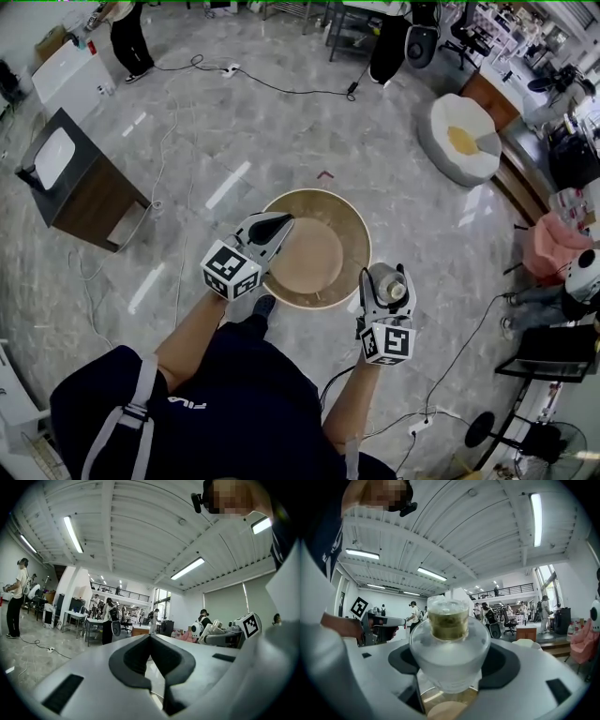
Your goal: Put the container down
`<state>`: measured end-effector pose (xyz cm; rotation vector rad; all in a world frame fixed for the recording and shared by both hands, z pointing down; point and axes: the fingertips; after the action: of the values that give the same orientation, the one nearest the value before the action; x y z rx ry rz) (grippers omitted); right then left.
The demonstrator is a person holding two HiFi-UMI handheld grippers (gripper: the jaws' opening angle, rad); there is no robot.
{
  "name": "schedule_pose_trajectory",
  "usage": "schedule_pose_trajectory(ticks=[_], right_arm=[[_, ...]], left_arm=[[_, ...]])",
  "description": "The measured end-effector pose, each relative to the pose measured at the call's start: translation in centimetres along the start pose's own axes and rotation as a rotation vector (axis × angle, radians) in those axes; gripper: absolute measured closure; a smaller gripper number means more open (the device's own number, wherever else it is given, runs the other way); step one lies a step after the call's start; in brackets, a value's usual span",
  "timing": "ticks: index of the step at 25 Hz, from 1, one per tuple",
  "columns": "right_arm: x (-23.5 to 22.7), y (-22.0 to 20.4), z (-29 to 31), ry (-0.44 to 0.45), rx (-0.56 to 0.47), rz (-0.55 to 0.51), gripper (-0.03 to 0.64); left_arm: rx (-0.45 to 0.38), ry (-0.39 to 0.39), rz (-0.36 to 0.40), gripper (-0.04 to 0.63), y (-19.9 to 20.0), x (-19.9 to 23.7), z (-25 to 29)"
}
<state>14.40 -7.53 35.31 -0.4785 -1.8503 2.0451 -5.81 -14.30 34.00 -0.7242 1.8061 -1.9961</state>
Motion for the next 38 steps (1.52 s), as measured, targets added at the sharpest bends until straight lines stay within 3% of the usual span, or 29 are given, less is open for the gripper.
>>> schedule_pose_trajectory(ticks=[9, 16, 24, 31, 38], right_arm=[[-2.6, 2.1, 6.2, -0.064, -0.023, -0.019, 0.27], [-6.5, 2.1, 7.1, -0.081, -0.006, -0.031, 0.27], [-9.6, 0.3, 7.9, -0.05, 0.021, -0.007, 0.27], [-11.0, -6.7, 9.8, -0.029, 0.055, -0.017, 0.27], [-11.9, -18.5, 11.9, -0.02, 0.159, 0.016, 0.27]], left_arm=[[-0.014, -0.093, 0.065, 0.571, 2.1, 3.5, 6.8], [-0.029, -0.132, 0.095, 0.571, 2.5, 1.7, 11.8], [0.002, -0.115, 0.084, 0.571, 0.9, 0.4, 14.4], [0.052, -0.1, 0.082, 0.571, -5.9, 2.0, 15.3], [0.143, -0.038, 0.052, 0.571, -15.0, 5.6, 16.4]])
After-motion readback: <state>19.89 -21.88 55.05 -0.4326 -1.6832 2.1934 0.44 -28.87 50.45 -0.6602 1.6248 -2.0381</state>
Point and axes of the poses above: the fingertips, and each gripper's own axes: z forward along the fingers, x to its left, y out of its top, and after that the axes turned 11 degrees about y, right-handed
